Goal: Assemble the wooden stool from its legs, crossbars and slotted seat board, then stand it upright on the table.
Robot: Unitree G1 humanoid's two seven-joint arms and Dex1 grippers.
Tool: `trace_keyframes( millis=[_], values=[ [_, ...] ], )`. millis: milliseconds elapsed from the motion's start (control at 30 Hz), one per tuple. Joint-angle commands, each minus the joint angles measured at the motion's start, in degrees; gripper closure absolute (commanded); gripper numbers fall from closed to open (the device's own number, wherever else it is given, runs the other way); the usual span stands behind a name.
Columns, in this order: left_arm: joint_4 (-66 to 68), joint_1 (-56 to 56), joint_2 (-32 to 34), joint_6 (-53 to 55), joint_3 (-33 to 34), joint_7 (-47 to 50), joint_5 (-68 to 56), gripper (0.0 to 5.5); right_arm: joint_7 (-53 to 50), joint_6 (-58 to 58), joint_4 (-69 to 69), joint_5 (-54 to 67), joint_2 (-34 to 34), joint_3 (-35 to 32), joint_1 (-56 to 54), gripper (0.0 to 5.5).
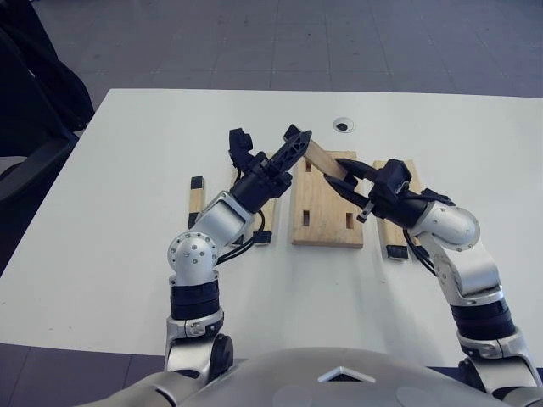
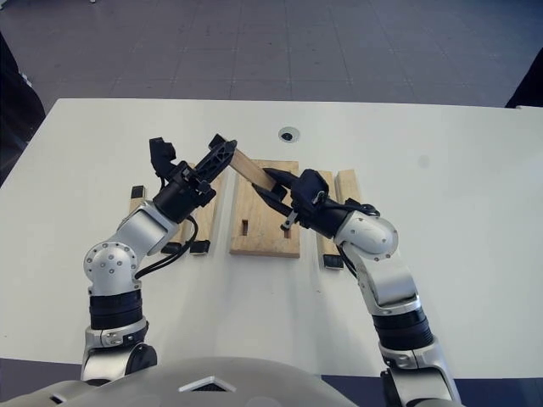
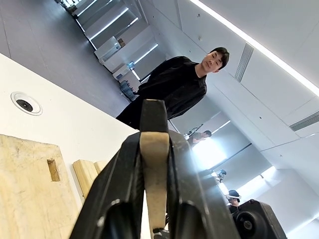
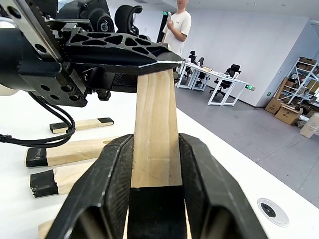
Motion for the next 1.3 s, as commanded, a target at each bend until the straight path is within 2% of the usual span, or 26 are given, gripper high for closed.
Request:
trace_keyframes(
  millis=[33, 233, 333, 433, 533, 667, 867, 1300],
  values=[
    [1.42, -0.37, 0.05, -0.99, 1.36, 1.17, 0.92, 5.08, -0.17, -0.41, -0.52, -2.98, -1.73, 0.51, 0.68, 3.73],
    [1.98, -0.81, 1.15, -1.47, 2.79, 1.69, 1.91, 5.08, -1.12, 1.11, -0.40, -3.35, -1.84, -0.55, 1.33, 2.72],
    [1.30, -0.67, 5.26, -4.46, 4.73, 1.54, 7.33, 5.08, -2.59, 0.61, 1.69, -6.01, -3.90, -2.31, 2.77, 2.24],
    [-2.40, -0.39, 10.79, -10.85, 7.93, 5.35, 17.83, 5.08, -2.15, 2.05, 3.47, -6.08, -5.57, -3.85, 4.55, 2.23],
    [-11.02, 2.37, 16.35, -12.30, 4.64, 11.32, 32.11, 5.08, -3.26, 3.41, 2.91, -6.00, -5.03, -4.17, 5.57, 2.23],
    [-17.87, 7.02, 14.21, -9.81, -0.59, 17.73, 40.30, 5.08, -6.10, 5.57, 2.43, -7.76, -3.74, -3.17, 6.10, 2.23],
    [-16.81, 8.56, 10.98, -9.94, -3.92, 19.66, 46.10, 5.08, -8.23, 6.45, 1.69, -9.61, -2.39, -1.68, 6.72, 2.23],
    [-8.65, 8.99, 7.09, -14.64, -4.10, 16.97, 50.54, 5.08, -7.80, 6.52, 1.81, -10.58, -2.23, -1.12, 6.33, 2.23]
  ],
)
